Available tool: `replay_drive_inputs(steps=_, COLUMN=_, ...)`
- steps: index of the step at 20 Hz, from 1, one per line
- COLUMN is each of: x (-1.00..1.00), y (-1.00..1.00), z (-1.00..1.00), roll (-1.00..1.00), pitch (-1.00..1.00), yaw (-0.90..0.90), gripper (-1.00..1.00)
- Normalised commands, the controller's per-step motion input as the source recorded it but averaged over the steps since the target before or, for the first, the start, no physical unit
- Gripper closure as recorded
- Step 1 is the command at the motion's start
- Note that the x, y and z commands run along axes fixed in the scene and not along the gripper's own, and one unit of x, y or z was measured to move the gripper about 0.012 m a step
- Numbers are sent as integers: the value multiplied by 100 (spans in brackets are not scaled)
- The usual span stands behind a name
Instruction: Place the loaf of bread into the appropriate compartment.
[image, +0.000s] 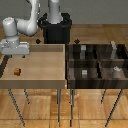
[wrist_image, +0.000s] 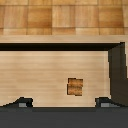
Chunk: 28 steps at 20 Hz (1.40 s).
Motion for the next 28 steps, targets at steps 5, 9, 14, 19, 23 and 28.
replay_drive_inputs(steps=5, x=0, y=0, z=-20, roll=0, pitch=0, yaw=0, gripper=-100)
replay_drive_inputs(steps=9, x=0, y=0, z=-50, roll=0, pitch=0, yaw=0, gripper=-100)
replay_drive_inputs(steps=14, x=0, y=-10, z=-100, roll=0, pitch=0, yaw=0, gripper=-100)
replay_drive_inputs(steps=19, x=0, y=-20, z=0, roll=0, pitch=0, yaw=0, gripper=-100)
replay_drive_inputs(steps=23, x=0, y=-25, z=0, roll=0, pitch=0, yaw=0, gripper=-100)
replay_drive_inputs(steps=28, x=-20, y=20, z=-20, roll=0, pitch=0, yaw=0, gripper=-100)
